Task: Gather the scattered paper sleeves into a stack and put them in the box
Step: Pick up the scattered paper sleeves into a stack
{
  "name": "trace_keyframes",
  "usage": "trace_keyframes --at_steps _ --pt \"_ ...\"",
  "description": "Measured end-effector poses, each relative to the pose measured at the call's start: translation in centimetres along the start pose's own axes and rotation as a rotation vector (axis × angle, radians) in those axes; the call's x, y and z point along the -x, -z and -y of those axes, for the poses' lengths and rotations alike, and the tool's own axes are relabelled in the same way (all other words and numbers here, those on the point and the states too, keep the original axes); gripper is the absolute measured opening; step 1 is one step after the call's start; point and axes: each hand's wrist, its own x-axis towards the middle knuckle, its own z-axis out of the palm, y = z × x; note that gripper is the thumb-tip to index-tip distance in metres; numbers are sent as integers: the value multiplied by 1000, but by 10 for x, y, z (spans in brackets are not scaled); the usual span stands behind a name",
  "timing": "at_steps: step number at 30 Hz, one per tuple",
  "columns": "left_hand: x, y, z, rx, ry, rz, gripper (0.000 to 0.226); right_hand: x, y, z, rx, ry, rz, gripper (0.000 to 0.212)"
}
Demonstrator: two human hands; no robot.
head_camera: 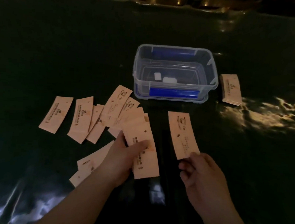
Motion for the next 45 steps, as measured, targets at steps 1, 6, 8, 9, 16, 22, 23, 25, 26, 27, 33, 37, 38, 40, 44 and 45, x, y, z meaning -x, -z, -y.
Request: trace_keyframes --at_steps 1,6,8,9,16,22,23,25,26,27,33,37,38,40,44,45 --pt "-1 -8 0 11 -4 -2 77 3 0 1 147 108 -55 18" --pt "-1 -43 -3 95 5 86 58 15 5 -12 1132 1270 -134 30" --pt "0 -53 -4 118 -15 156 51 12 10 -24 1191 1385 29 29" --pt "0 -55 -5 117 -29 180 49 10 13 -27 1163 1384 75 29" --pt "-1 -58 -5 20 -82 240 58 -3 22 -29 1112 1379 175 19" --pt "-2 -38 -9 -152 -89 194 76 -5 11 -28 1212 1392 386 19" --pt "-3 -30 -11 -173 -107 158 64 -4 6 -30 1185 1297 402 26" --pt "-2 -13 -19 -126 -124 35 54 -3 -13 -30 1026 997 323 34" --pt "-2 -2 -24 -70 -128 -36 56 -8 -23 -31 1005 894 256 33" --pt "0 10 -30 -19 -137 -102 59 -13 -35 -32 1047 851 206 33" --pt "14 60 -52 52 -216 -225 61 -39 -117 -48 1560 917 152 86" --pt "18 71 -48 76 -194 -211 66 -48 -126 -36 1605 710 71 60" --pt "17 71 -44 78 -177 -197 64 -50 -119 -28 1503 639 73 46" --pt "15 67 -36 79 -142 -175 60 -52 -96 -12 1166 462 81 20" --pt "5 47 -18 55 -75 -131 68 -32 -51 11 494 261 154 40" --pt "2 40 -13 34 -65 -122 67 -26 -44 13 439 280 140 43"
